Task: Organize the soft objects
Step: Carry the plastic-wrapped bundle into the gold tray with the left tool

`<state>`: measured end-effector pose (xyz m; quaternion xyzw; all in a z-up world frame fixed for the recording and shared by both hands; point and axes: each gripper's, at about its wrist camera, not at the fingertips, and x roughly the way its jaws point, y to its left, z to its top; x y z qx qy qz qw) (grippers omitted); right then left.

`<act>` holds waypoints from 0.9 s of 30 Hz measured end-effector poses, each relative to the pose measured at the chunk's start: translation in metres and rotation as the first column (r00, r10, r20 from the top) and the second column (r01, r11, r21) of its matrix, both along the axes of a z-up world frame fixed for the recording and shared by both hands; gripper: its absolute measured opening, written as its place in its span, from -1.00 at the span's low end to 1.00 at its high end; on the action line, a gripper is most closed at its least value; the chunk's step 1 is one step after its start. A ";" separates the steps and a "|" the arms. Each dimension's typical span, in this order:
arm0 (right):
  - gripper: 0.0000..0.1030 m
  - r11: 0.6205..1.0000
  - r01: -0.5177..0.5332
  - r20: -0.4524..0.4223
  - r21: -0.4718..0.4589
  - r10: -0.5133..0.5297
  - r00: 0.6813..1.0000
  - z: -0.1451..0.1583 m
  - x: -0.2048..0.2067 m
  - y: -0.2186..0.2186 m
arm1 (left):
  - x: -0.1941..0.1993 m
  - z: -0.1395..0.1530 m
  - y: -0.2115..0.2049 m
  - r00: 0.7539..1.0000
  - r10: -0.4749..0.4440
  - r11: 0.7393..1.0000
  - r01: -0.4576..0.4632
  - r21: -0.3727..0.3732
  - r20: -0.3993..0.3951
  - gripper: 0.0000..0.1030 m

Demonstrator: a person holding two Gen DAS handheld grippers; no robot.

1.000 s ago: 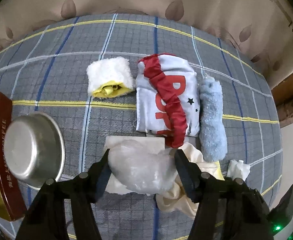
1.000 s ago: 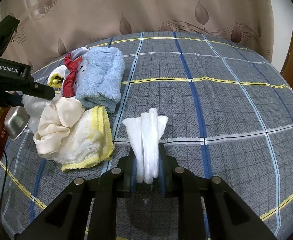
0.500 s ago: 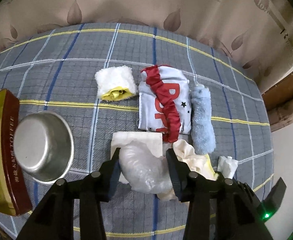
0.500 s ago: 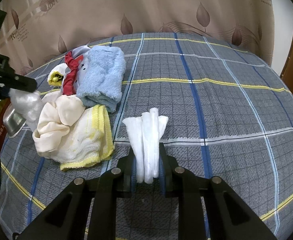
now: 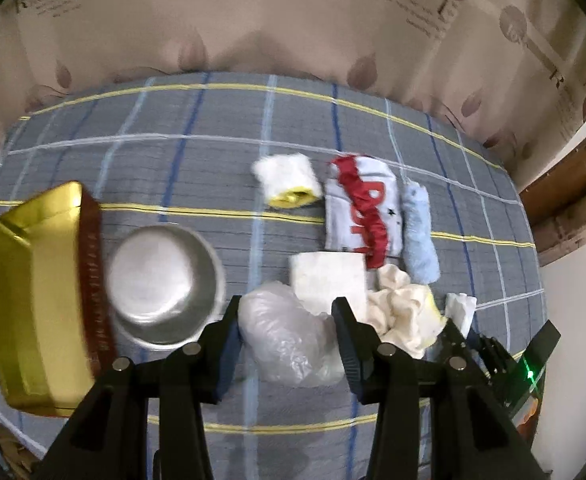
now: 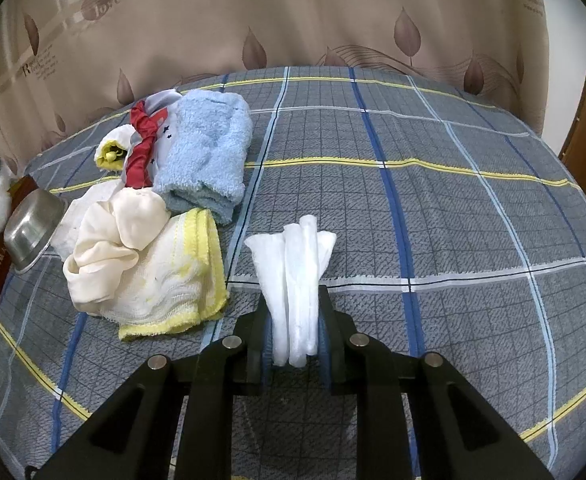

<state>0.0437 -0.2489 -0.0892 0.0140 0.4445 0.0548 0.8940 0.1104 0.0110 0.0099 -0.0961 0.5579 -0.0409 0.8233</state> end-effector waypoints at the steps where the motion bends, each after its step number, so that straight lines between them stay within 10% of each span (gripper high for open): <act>1: -0.61 1.000 0.000 0.000 -0.002 0.000 1.000 0.000 0.000 0.000 | -0.003 0.004 0.008 1.000 0.008 1.000 -0.008 0.000 0.006 -0.14; 15: -0.61 1.000 -0.001 0.003 -0.012 0.001 1.000 0.000 0.000 0.001 | -0.026 0.047 0.156 0.968 0.235 0.958 -0.245 0.147 0.083 -0.14; 27: -0.61 1.000 -0.001 0.005 -0.022 0.001 1.000 0.000 0.000 0.000 | -0.008 0.000 0.256 0.938 0.345 0.896 -0.337 0.290 0.027 -0.14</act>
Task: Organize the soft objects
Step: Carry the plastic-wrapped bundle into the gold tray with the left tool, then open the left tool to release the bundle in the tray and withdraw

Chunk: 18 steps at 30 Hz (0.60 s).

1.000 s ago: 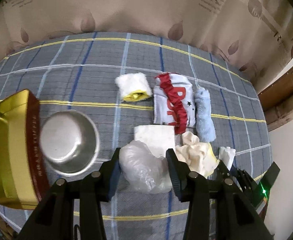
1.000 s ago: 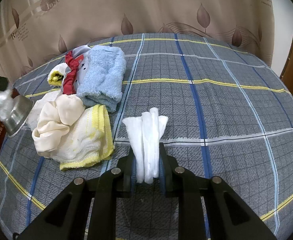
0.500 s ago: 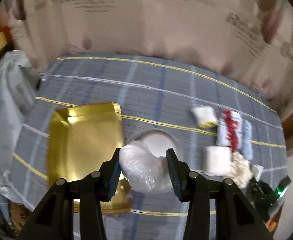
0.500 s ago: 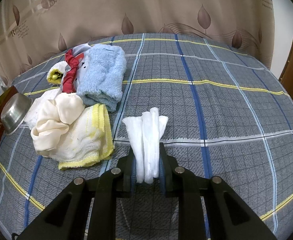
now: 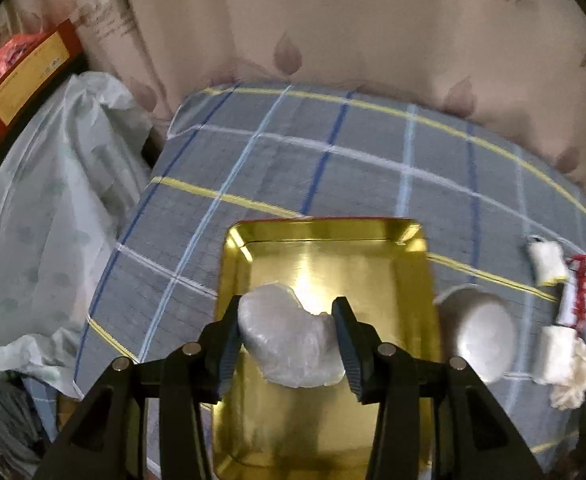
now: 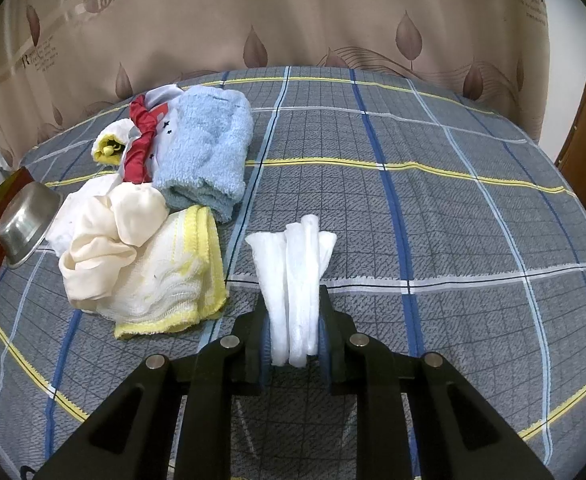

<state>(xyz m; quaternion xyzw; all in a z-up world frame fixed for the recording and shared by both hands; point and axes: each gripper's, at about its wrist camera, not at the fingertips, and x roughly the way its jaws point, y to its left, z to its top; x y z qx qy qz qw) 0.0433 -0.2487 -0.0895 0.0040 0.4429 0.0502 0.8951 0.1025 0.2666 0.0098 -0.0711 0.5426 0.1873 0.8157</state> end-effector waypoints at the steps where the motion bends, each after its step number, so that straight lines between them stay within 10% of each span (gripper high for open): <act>1: -0.61 1.000 0.000 0.000 0.000 0.000 1.000 0.000 0.000 0.000 | 0.002 -0.007 0.005 1.000 0.005 1.000 -0.005 0.003 -0.010 -0.13; 18: -0.61 1.000 0.000 0.002 -0.009 0.000 1.000 0.000 0.000 0.001 | 0.017 -0.050 0.025 0.998 -0.007 1.000 0.007 0.004 -0.062 0.15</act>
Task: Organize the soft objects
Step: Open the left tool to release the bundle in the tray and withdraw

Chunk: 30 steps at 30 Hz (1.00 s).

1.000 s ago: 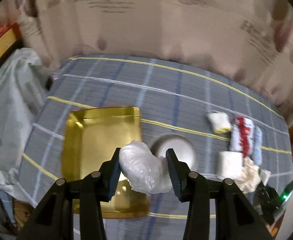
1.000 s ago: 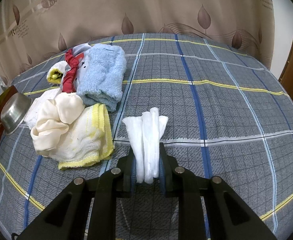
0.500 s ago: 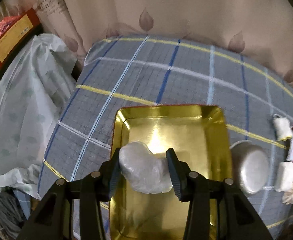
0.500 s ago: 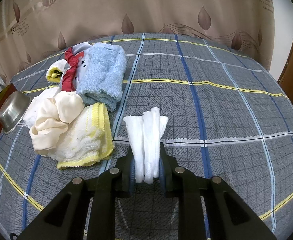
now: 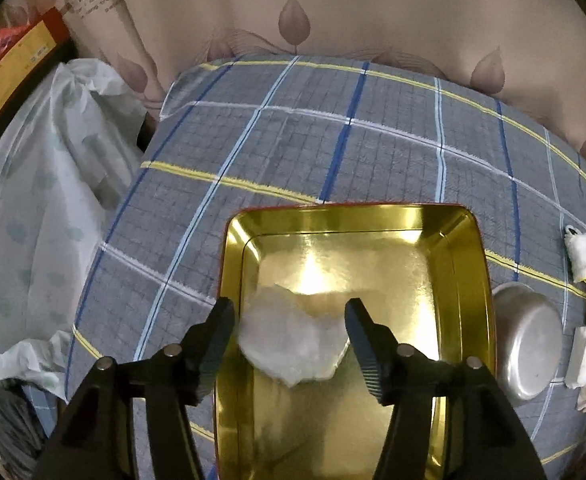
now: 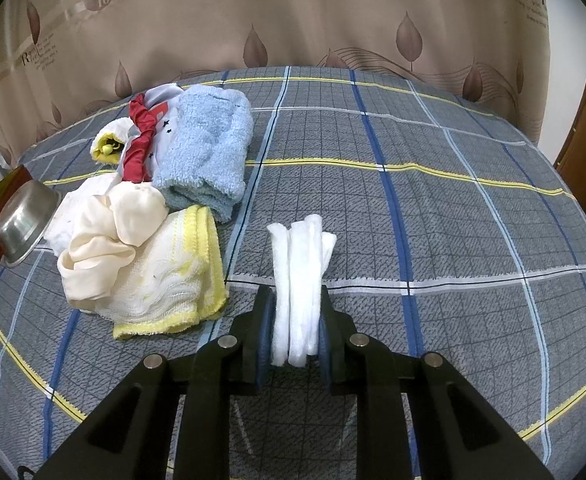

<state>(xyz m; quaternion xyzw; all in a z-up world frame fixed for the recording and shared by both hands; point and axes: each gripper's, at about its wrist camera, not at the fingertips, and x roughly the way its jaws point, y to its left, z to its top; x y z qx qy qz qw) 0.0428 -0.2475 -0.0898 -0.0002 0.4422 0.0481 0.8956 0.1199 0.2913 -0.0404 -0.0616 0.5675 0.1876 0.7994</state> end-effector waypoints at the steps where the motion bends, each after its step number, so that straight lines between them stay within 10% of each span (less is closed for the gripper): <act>1: -0.61 1.000 0.000 0.000 -0.002 0.000 1.000 0.000 0.000 -0.001 | 0.000 0.000 0.000 1.000 -0.005 1.000 0.005 0.006 -0.001 0.15; 30: -0.73 0.999 0.030 -0.023 -0.011 -0.030 0.999 0.010 0.004 0.001 | -0.113 0.055 -0.026 0.980 -0.048 0.989 0.020 0.146 0.192 0.17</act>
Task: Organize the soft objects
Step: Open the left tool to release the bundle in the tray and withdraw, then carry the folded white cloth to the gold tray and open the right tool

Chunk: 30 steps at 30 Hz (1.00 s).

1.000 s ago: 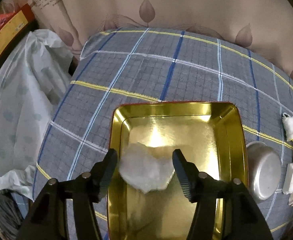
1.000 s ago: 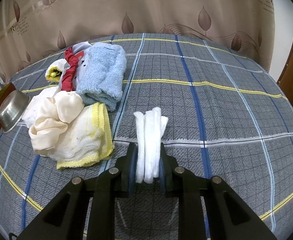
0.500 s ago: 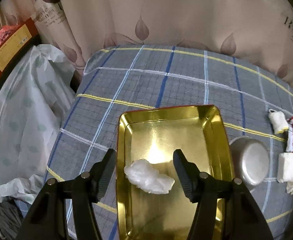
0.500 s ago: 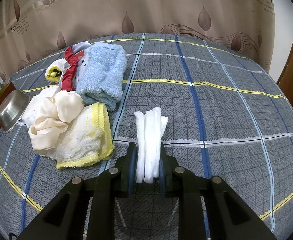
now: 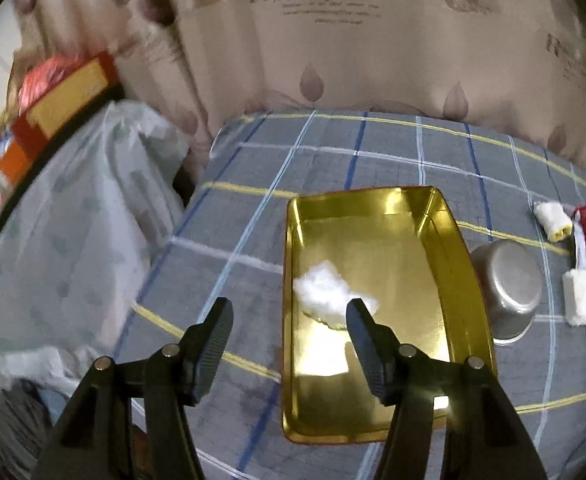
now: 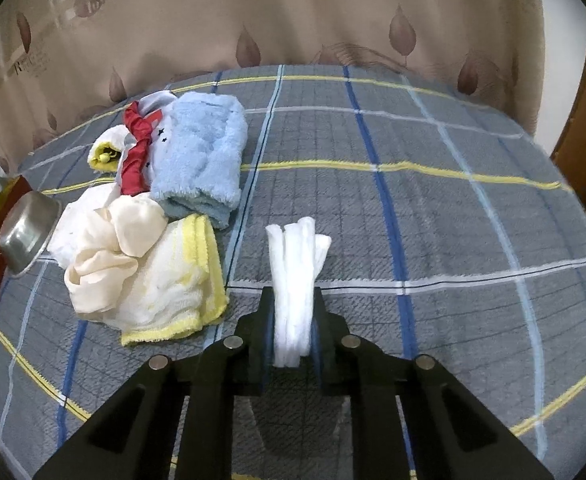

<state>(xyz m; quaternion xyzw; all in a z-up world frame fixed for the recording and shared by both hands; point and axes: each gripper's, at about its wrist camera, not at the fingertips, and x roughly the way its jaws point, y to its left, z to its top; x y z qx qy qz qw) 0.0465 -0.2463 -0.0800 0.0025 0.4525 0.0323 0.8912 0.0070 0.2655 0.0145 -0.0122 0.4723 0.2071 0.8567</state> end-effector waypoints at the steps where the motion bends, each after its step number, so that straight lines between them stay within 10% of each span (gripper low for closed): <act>1: -0.76 1.000 -0.006 -0.001 -0.004 0.006 1.000 0.003 -0.001 0.002 | -0.003 -0.002 0.003 1.000 0.015 1.000 -0.015 -0.018 0.006 0.17; 15: -0.76 0.972 -0.229 0.081 -0.059 0.234 0.969 0.082 -0.025 0.104 | -0.028 -0.017 0.016 0.995 0.095 0.995 -0.093 -0.048 0.036 0.17; 30: -0.76 0.781 -0.621 0.042 0.059 0.620 0.784 0.079 -0.045 0.311 | -0.060 -0.026 0.067 0.965 0.260 0.963 -0.256 -0.088 0.037 0.17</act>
